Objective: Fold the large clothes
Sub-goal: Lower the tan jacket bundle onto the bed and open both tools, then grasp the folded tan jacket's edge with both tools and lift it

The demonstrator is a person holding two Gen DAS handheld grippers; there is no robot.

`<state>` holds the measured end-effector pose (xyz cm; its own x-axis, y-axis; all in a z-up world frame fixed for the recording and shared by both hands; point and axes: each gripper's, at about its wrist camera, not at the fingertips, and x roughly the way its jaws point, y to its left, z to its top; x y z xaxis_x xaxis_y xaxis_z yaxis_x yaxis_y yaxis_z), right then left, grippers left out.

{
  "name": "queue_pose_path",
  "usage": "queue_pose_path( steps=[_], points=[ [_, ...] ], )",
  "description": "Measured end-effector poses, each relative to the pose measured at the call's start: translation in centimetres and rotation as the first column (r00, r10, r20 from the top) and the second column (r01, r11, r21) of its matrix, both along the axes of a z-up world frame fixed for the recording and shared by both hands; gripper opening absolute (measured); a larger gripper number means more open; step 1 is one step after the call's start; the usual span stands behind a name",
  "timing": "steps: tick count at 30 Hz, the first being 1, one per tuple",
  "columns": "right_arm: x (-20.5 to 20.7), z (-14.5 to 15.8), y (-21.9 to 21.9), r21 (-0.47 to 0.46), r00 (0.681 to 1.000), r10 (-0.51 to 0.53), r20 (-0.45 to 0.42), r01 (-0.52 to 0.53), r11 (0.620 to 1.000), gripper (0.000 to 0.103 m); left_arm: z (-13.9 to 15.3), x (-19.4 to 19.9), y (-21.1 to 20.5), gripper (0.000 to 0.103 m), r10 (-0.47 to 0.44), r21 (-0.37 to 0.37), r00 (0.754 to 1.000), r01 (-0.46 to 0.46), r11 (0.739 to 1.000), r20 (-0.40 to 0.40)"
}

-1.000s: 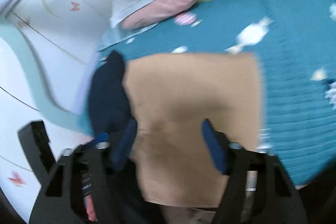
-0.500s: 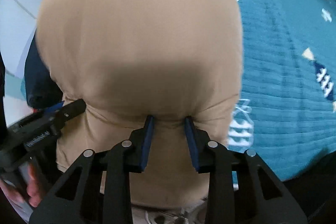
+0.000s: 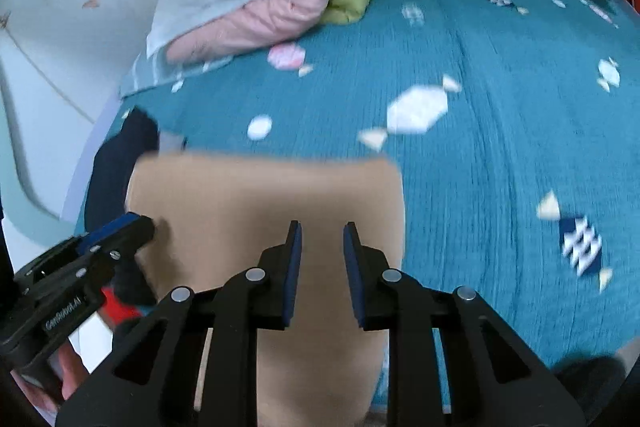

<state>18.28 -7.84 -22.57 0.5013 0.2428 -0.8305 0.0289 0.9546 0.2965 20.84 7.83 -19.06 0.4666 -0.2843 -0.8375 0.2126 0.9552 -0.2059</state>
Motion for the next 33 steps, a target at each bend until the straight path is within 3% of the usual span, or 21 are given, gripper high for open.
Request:
queue_pose_path(
  steps=[3, 5, 7, 9, 12, 17, 18, 19, 21, 22, 23, 26, 29, 30, 33],
  points=[
    [1.9, -4.0, 1.6, 0.015, 0.999, 0.022, -0.049, -0.022, 1.0, 0.021, -4.9, 3.8, -0.6, 0.027, 0.065, 0.102, 0.995, -0.058, 0.993, -0.072],
    [2.7, -7.1, 2.8, -0.038, 0.998, 0.011, -0.057, -0.014, 0.999, 0.019, -8.7, 6.1, 1.2, 0.027, 0.1, 0.029, 0.983, -0.097, 0.995, -0.156],
    [3.2, -9.3, 3.5, -0.029, 0.999, -0.002, -0.052, 0.001, 1.0, 0.019, -10.8, 6.6, 3.5, 0.026, 0.136, -0.08, 0.974, -0.153, 0.985, -0.182],
    [3.1, -9.3, 4.2, -0.078, 1.0, 0.009, -0.019, -0.011, 0.997, 0.019, -11.5, 6.5, 4.3, 0.025, 0.127, -0.085, 0.981, -0.141, 0.986, -0.148],
    [3.5, -9.6, 4.8, -0.113, 1.0, 0.023, -0.01, -0.024, 0.993, 0.019, -12.1, 6.3, 2.9, 0.025, 0.081, 0.016, 0.995, -0.08, 0.997, -0.066],
    [2.9, -7.0, 1.6, 0.055, 0.999, 0.033, -0.023, -0.032, 0.998, 0.021, -8.7, 3.2, 3.1, 0.028, 0.005, 0.067, 1.0, -0.005, 0.998, -0.002],
    [2.4, -6.0, 0.6, 0.089, 0.999, 0.036, -0.019, -0.034, 0.995, 0.021, -8.2, 2.8, 3.4, 0.038, -0.005, 0.064, 1.0, 0.005, 0.998, 0.001],
    [1.8, -5.0, -0.3, 0.108, 0.999, 0.039, -0.015, -0.037, 0.993, 0.025, -7.1, 1.7, 3.9, 0.048, -0.021, 0.053, 1.0, 0.021, 0.998, 0.008],
    [0.6, -3.3, -1.7, 0.108, 1.0, 0.017, 0.005, -0.017, 0.994, 0.055, -5.7, 0.2, 4.8, 0.092, -0.046, 0.013, 0.999, 0.046, 0.999, 0.019],
    [0.1, -2.7, -2.2, 0.105, 1.0, 0.006, 0.017, -0.008, 0.994, 0.082, -5.2, -0.4, 5.3, 0.093, -0.052, -0.004, 0.998, 0.052, 0.999, 0.029],
    [-0.5, -2.1, -3.0, 0.103, 0.999, -0.011, 0.038, 0.008, 0.995, 0.093, -4.8, -1.0, 5.9, 0.093, -0.058, -0.019, 0.998, 0.059, 0.998, 0.034],
    [-1.1, -2.6, -4.4, 0.126, 1.0, -0.012, 0.002, 0.012, 0.992, 0.093, -5.9, -1.5, 7.6, 0.094, -0.053, -0.045, 0.998, 0.052, 0.998, -0.029],
    [-1.2, -4.9, -4.8, 0.186, 0.997, -0.006, -0.077, 0.02, 0.982, 0.093, -9.6, -0.7, 9.1, 0.094, -0.023, -0.1, 0.976, 0.001, 0.995, -0.216],
    [-1.1, -5.9, -4.6, 0.205, 0.994, 0.002, -0.109, 0.02, 0.979, 0.093, -11.0, -0.6, 9.7, 0.094, -0.028, -0.166, 0.959, -0.02, 0.986, -0.284],
    [-0.6, -8.4, -3.5, 0.231, 0.981, 0.053, -0.186, -0.009, 0.973, 0.093, -11.9, -0.6, 10.2, 0.098, -0.065, -0.247, 0.959, -0.005, 0.969, -0.277]
  ],
)
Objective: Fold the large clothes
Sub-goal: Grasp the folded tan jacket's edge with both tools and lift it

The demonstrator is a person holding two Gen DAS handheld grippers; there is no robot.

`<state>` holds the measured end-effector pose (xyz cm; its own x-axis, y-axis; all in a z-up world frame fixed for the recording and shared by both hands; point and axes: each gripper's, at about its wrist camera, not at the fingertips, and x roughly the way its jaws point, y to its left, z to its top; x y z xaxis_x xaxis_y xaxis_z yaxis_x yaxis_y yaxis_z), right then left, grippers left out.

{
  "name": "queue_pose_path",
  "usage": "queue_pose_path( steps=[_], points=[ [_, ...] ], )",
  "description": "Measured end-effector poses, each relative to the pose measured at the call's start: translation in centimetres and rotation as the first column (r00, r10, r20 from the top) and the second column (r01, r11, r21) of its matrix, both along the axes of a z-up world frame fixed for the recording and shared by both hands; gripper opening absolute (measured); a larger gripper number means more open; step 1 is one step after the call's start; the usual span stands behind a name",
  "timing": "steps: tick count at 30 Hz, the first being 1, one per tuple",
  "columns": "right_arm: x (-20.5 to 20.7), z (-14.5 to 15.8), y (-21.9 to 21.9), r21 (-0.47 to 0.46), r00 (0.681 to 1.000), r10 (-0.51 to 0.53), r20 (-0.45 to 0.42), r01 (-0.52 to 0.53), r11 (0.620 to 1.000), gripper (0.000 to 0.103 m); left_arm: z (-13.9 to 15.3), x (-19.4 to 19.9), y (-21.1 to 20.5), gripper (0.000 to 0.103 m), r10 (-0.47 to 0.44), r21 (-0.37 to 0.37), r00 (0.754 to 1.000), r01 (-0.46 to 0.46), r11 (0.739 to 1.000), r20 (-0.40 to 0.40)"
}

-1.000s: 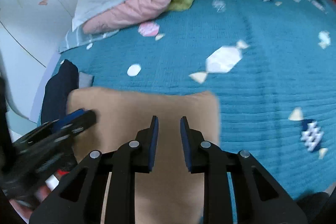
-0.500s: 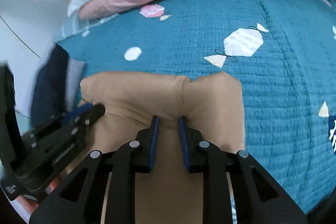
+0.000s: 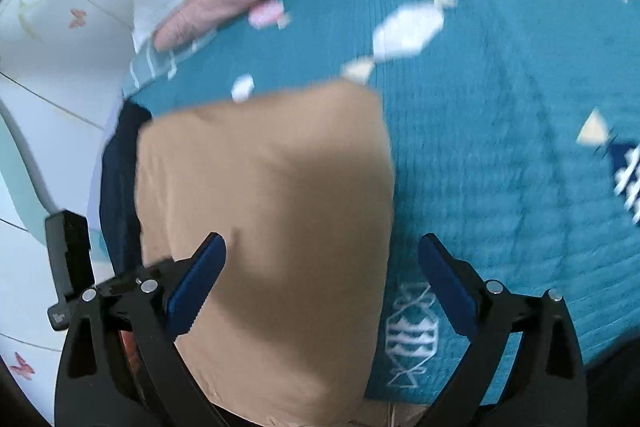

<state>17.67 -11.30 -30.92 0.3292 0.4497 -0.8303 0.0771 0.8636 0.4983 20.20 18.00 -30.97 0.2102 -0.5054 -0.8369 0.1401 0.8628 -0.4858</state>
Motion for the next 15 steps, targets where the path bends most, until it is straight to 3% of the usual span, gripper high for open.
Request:
queue_pose_path(
  steps=[4, 6, 9, 12, 15],
  points=[
    [0.4, -2.0, 1.0, 0.117, 0.999, 0.027, -0.033, -0.023, 0.993, 0.096, -0.7, -0.1, -0.8, 0.098, -0.044, -0.013, 0.999, 0.044, 0.999, 0.002],
    [0.6, -2.3, 1.2, 0.106, 0.999, 0.029, -0.033, -0.026, 0.994, 0.096, -0.9, -0.2, -1.6, 0.098, -0.067, 0.004, 0.998, 0.067, 0.998, 0.004],
    [0.7, -2.7, 0.7, 0.144, 0.999, 0.016, -0.045, -0.01, 0.989, 0.097, -0.7, -0.5, -2.7, 0.098, -0.112, -0.062, 0.993, 0.11, 0.992, -0.032],
    [0.8, -3.1, 0.0, 0.187, 0.998, 0.006, -0.067, 0.007, 0.982, 0.097, -1.2, -0.4, -3.5, 0.098, -0.114, -0.067, 0.992, 0.111, 0.992, -0.052],
    [0.8, -3.6, -0.2, 0.211, 0.997, -0.002, -0.071, 0.017, 0.977, 0.097, -2.5, 0.0, -3.5, 0.098, -0.094, -0.124, 0.994, 0.088, 0.988, -0.049]
  ],
)
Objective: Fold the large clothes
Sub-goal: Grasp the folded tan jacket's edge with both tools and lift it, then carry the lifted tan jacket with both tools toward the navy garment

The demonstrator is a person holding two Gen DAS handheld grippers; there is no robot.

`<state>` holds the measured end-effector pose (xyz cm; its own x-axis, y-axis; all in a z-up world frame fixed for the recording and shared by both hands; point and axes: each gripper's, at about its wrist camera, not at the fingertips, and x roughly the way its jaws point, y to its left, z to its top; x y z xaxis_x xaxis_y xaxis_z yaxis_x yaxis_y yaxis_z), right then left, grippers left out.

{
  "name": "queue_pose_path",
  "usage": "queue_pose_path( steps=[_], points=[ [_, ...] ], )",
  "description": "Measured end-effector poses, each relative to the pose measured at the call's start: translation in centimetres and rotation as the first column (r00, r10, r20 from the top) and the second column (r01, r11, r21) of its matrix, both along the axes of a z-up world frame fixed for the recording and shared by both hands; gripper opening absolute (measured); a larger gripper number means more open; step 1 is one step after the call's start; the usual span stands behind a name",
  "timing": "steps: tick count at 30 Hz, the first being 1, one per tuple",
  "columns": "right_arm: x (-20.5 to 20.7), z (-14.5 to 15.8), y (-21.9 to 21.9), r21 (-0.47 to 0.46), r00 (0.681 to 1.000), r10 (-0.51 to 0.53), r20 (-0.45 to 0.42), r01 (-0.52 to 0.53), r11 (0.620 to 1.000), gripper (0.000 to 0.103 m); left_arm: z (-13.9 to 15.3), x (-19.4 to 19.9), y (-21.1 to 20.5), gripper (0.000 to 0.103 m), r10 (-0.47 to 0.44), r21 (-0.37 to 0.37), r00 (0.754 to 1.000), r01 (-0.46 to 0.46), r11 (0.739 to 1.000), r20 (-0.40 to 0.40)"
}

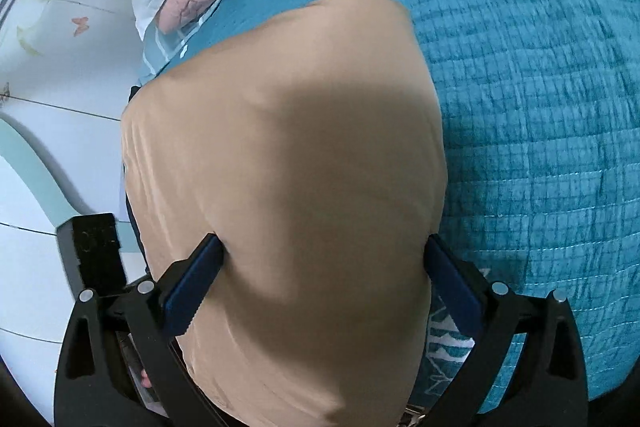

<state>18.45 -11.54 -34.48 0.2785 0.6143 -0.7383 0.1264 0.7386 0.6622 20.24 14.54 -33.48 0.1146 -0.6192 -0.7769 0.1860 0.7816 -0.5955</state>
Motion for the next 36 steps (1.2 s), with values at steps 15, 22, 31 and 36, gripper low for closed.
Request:
queue_pose_path(
  steps=[15, 22, 31, 36],
  points=[
    [-1.5, 1.5, -1.0, 0.133, 0.992, -0.082, 0.093, 0.069, 0.989, 0.06, 1.8, -0.4, -1.5, 0.064, 0.136, -0.06, 0.984, -0.13, 0.99, 0.112],
    [-1.6, 6.1, 1.3, 0.14, 0.981, -0.014, 0.195, -0.013, 0.99, 0.055, 5.1, -1.0, -0.9, 0.061, 0.167, -0.066, 0.975, -0.159, 0.985, 0.147],
    [-1.6, 10.9, 4.4, 0.142, 0.959, 0.038, 0.282, -0.081, 0.987, 0.048, 11.1, -2.5, 0.2, 0.054, 0.181, -0.051, 0.948, -0.174, 0.983, 0.262],
    [-1.8, 13.3, 6.6, 0.103, 0.945, 0.08, 0.318, -0.118, 0.988, 0.046, 12.3, -3.9, 1.9, 0.042, 0.198, -0.045, 0.936, -0.193, 0.98, 0.29]
  ],
)
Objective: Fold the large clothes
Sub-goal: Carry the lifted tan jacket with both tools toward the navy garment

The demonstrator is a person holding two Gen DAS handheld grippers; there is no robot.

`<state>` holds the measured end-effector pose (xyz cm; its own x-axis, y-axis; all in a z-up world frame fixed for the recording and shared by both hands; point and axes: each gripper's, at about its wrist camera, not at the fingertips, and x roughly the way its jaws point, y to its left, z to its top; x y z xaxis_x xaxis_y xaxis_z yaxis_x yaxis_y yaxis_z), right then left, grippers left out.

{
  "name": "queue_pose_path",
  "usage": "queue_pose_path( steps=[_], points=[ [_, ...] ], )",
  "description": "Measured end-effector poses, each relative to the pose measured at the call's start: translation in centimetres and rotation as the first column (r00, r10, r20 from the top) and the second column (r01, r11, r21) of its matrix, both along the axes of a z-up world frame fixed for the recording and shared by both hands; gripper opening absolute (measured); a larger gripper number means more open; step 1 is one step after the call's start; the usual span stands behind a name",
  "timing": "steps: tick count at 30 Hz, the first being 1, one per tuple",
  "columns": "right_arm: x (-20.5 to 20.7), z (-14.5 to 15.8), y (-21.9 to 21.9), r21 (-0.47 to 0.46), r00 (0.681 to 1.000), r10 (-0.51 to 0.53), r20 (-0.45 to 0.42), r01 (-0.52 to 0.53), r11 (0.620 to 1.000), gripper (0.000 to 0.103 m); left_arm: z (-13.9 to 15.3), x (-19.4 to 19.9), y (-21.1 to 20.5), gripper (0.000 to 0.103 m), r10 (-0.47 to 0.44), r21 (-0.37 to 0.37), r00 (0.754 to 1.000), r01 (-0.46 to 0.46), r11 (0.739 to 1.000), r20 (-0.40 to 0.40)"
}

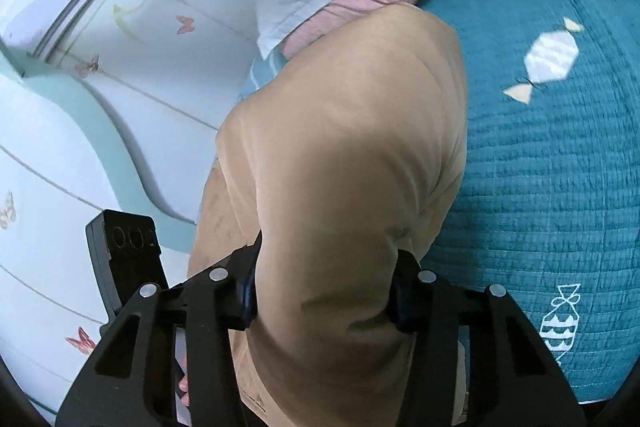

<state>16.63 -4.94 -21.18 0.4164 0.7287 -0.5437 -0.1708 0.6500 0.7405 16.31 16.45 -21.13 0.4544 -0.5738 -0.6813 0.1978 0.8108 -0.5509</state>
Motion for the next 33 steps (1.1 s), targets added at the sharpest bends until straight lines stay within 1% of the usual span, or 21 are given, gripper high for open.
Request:
queue_pose_path(
  steps=[4, 8, 10, 13, 16, 18, 20, 22, 23, 24, 25, 26, 27, 29, 30, 31, 32, 33],
  points=[
    [0.4, 2.9, 1.9, -0.004, 0.998, 0.039, 0.044, -0.039, 0.999, 0.046, 2.6, -1.2, 3.5, 0.042, 0.045, -0.016, 0.998, -0.044, 0.999, 0.045],
    [0.7, 7.9, 5.6, -0.03, 0.987, 0.107, 0.12, -0.104, 0.994, 0.046, 6.7, -2.3, 6.7, 0.042, 0.106, -0.029, 0.987, -0.103, 0.994, 0.119],
    [0.8, 11.0, 8.0, -0.047, 0.974, 0.152, 0.166, -0.146, 0.988, 0.046, 8.9, -2.8, 8.4, 0.042, 0.134, -0.03, 0.978, -0.131, 0.991, 0.157],
    [1.4, 14.9, 11.6, -0.051, 0.954, 0.205, 0.22, -0.198, 0.979, 0.046, 12.7, -3.7, 11.5, 0.042, 0.186, -0.035, 0.959, -0.183, 0.983, 0.216],
    [1.6, 18.1, 15.2, -0.043, 0.933, 0.254, 0.255, -0.251, 0.967, 0.045, 16.5, -4.5, 14.8, 0.042, 0.234, -0.014, 0.937, -0.239, 0.971, 0.26],
    [2.1, 19.6, 17.7, -0.028, 0.92, 0.285, 0.268, -0.288, 0.957, 0.045, 18.9, -5.0, 17.2, 0.042, 0.27, 0.025, 0.921, -0.288, 0.957, 0.281],
    [2.8, 20.4, 20.2, -0.006, 0.907, 0.316, 0.278, -0.327, 0.945, 0.045, 20.7, -5.2, 19.5, 0.042, 0.296, 0.067, 0.91, -0.328, 0.942, 0.291],
    [3.9, 20.0, 22.6, 0.018, 0.901, 0.338, 0.271, -0.356, 0.934, 0.045, 21.8, -5.0, 21.4, 0.042, 0.315, 0.106, 0.902, -0.359, 0.927, 0.295],
    [4.6, 19.5, 23.3, 0.021, 0.902, 0.344, 0.263, -0.361, 0.932, 0.046, 21.8, -4.7, 22.2, 0.042, 0.321, 0.127, 0.901, -0.369, 0.921, 0.293],
    [5.2, 18.8, 24.1, 0.018, 0.903, 0.348, 0.251, -0.364, 0.931, 0.046, 21.5, -4.3, 22.7, 0.042, 0.326, 0.141, 0.9, -0.376, 0.916, 0.289],
    [6.2, 17.4, 25.2, 0.006, 0.908, 0.352, 0.227, -0.363, 0.932, 0.046, 20.5, -3.5, 23.6, 0.042, 0.334, 0.158, 0.902, -0.385, 0.909, 0.275],
    [7.1, 16.3, 25.7, -0.008, 0.914, 0.351, 0.204, -0.357, 0.934, 0.046, 19.2, -2.5, 24.4, 0.043, 0.34, 0.17, 0.906, -0.387, 0.906, 0.251],
    [7.9, 15.0, 26.3, -0.034, 0.919, 0.35, 0.181, -0.349, 0.936, 0.046, 17.3, -1.2, 25.3, 0.043, 0.348, 0.174, 0.913, -0.386, 0.906, 0.214],
    [9.6, 11.3, 28.0, -0.162, 0.932, 0.339, 0.128, -0.317, 0.934, 0.047, 13.1, 1.3, 26.3, 0.043, 0.361, 0.173, 0.924, -0.378, 0.909, 0.126],
    [9.9, 9.9, 28.8, -0.21, 0.935, 0.337, 0.109, -0.31, 0.927, 0.048, 9.6, 3.1, 27.0, 0.043, 0.365, 0.165, 0.93, -0.368, 0.915, 0.05],
    [10.8, 7.7, 29.4, -0.275, 0.941, 0.329, 0.08, -0.296, 0.915, 0.051, 6.9, 4.4, 27.2, 0.044, 0.368, 0.163, 0.93, -0.363, 0.918, -0.006],
    [12.0, 4.8, 30.0, -0.362, 0.954, 0.298, 0.03, -0.268, 0.893, 0.056, 4.0, 5.6, 27.4, 0.045, 0.374, 0.166, 0.925, -0.36, 0.918, -0.067],
    [12.8, 2.3, 30.4, -0.457, 0.964, 0.265, -0.021, -0.245, 0.855, 0.059, -0.2, 7.0, 27.3, 0.05, 0.38, 0.181, 0.911, -0.351, 0.919, -0.16]
  ],
)
